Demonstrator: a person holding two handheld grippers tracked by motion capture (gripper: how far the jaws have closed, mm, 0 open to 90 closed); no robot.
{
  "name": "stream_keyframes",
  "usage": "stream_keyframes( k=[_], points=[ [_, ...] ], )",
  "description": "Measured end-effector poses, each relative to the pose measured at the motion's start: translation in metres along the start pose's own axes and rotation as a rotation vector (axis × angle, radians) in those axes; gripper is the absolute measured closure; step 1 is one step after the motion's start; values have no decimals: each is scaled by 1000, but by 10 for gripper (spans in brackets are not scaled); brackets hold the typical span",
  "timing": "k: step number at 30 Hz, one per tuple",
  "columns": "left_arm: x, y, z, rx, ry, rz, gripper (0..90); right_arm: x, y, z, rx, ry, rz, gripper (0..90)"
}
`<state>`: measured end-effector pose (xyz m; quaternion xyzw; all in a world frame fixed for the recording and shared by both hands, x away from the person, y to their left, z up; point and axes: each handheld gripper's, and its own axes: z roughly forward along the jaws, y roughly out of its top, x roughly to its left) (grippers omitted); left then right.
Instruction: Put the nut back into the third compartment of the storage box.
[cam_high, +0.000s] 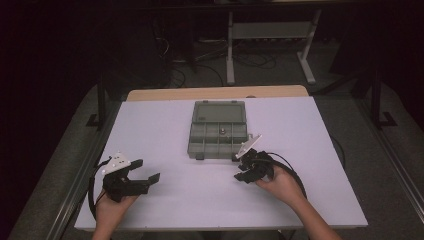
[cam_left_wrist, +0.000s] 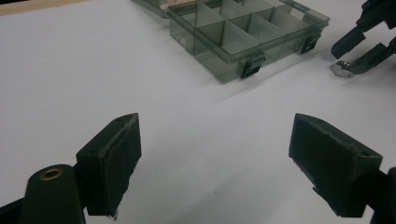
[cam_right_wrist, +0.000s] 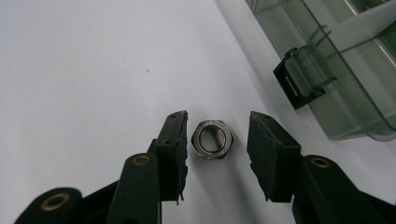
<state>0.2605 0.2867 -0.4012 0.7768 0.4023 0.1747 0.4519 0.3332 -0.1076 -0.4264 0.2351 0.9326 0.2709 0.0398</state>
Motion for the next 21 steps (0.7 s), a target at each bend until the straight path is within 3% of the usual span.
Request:
stream_keyframes(
  k=[8,21],
  points=[
    [0,0,0,8,0,11,166,3,-2,5,17,-8,-29,654],
    [-1,0,0,-2,0,-15,166,8,-1,5,27,-38,-51,662]
  ],
)
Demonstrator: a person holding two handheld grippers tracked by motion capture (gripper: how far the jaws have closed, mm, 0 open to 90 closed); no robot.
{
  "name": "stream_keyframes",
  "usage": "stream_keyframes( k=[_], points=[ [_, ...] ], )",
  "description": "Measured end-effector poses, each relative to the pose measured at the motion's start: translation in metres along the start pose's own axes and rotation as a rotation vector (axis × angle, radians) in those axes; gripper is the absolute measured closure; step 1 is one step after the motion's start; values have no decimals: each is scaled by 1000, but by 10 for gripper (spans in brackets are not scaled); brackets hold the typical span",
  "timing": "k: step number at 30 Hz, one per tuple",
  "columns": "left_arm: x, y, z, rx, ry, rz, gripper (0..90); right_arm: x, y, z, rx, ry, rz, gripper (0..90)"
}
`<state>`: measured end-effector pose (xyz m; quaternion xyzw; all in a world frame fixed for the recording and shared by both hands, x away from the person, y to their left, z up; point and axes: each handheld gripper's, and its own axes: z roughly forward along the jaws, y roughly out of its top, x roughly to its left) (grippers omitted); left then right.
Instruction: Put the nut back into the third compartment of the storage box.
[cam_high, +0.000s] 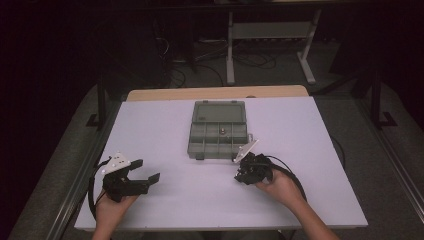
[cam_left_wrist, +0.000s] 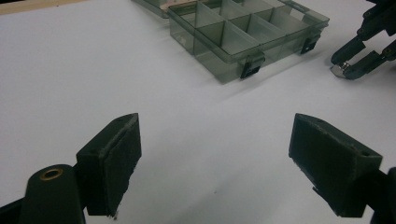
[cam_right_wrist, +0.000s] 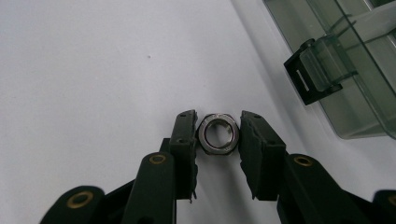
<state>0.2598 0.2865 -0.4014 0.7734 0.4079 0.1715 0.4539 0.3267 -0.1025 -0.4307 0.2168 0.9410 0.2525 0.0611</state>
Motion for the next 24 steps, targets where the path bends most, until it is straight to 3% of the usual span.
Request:
stream_keyframes(
  k=[11,24],
  points=[
    [0,0,0,-2,-1,0,166,3,-2,-1,-1,-11,9,662],
    [0,0,0,-2,-1,-1,166,-1,-6,-4,-17,21,45,663]
  ],
)
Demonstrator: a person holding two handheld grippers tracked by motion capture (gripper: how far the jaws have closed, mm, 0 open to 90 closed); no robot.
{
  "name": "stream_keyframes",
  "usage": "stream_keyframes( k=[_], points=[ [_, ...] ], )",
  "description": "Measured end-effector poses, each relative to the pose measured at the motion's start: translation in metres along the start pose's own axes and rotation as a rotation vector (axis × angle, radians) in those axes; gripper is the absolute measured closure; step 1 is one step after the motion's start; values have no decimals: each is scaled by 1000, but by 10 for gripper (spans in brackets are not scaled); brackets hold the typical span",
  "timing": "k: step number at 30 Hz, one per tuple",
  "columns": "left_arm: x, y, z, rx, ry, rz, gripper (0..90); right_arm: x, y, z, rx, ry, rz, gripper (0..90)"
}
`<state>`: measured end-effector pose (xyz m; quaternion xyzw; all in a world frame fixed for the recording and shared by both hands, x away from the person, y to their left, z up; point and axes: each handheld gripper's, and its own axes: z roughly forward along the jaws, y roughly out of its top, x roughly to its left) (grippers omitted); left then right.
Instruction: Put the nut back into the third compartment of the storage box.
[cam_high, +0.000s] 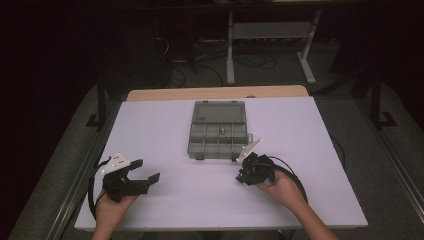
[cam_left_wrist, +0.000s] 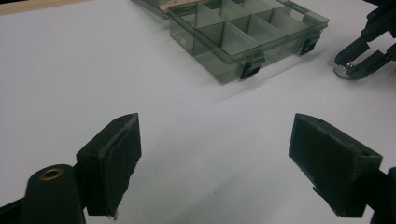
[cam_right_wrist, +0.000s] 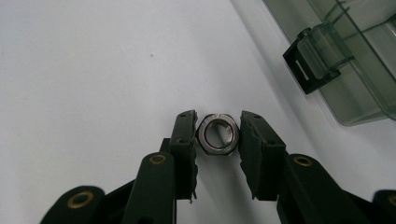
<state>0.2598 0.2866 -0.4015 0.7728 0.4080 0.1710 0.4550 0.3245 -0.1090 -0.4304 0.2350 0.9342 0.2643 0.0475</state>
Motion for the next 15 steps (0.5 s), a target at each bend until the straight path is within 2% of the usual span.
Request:
stream_keyframes(
  k=[6,8,12,15],
  points=[
    [0,0,0,6,0,2,166,-4,1,-6,-33,18,21,663],
    [1,1,0,12,0,24,166,-7,3,-10,-44,22,40,663],
    [0,1,1,6,-1,12,166,-15,11,-19,-59,15,43,662],
    [0,1,0,11,-1,17,166,-23,20,-27,-80,18,66,662]
  ],
)
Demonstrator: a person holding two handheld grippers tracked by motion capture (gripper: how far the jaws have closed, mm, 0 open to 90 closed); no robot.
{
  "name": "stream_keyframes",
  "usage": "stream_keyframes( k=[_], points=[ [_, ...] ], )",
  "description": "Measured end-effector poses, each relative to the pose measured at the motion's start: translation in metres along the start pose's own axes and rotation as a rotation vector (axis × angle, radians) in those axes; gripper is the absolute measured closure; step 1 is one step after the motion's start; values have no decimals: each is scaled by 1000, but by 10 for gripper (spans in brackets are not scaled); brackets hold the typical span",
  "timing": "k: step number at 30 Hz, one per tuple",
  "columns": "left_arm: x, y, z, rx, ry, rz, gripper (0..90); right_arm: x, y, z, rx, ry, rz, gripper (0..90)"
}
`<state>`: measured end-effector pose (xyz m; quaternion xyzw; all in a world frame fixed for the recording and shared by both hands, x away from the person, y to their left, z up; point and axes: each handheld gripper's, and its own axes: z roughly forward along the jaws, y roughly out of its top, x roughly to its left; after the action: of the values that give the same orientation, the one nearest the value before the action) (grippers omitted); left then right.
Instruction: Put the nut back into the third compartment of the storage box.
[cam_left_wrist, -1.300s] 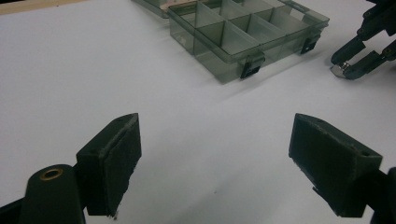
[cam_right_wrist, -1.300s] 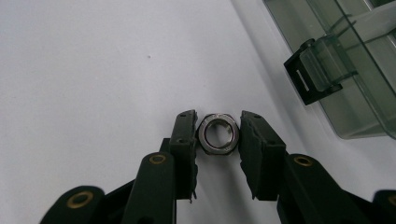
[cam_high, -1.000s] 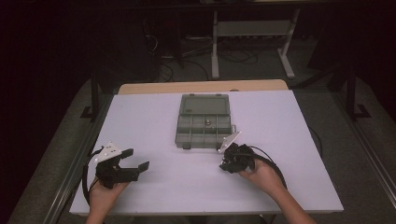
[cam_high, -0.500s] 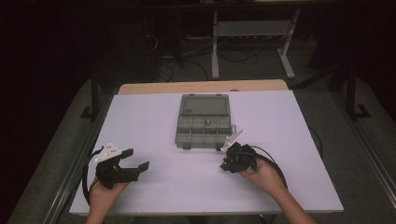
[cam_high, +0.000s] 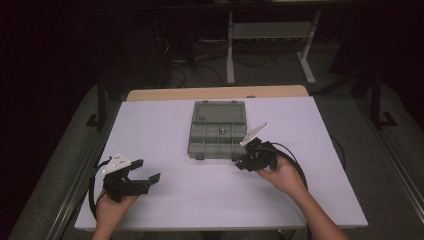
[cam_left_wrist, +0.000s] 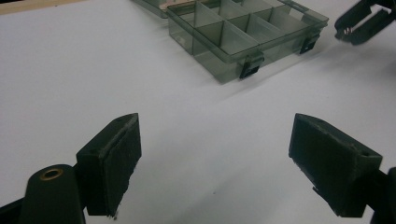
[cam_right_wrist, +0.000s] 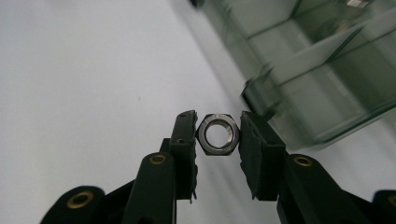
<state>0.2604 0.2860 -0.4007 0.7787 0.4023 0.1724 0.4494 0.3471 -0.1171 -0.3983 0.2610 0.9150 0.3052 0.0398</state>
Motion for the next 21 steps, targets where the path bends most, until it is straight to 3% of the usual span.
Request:
stream_keyframes(
  k=[8,21],
  points=[
    [-1,0,0,0,-1,-6,166,-20,33,-16,-60,2,42,662],
    [1,0,0,-4,-2,-8,166,-54,66,-8,-65,-22,78,662]
  ],
)
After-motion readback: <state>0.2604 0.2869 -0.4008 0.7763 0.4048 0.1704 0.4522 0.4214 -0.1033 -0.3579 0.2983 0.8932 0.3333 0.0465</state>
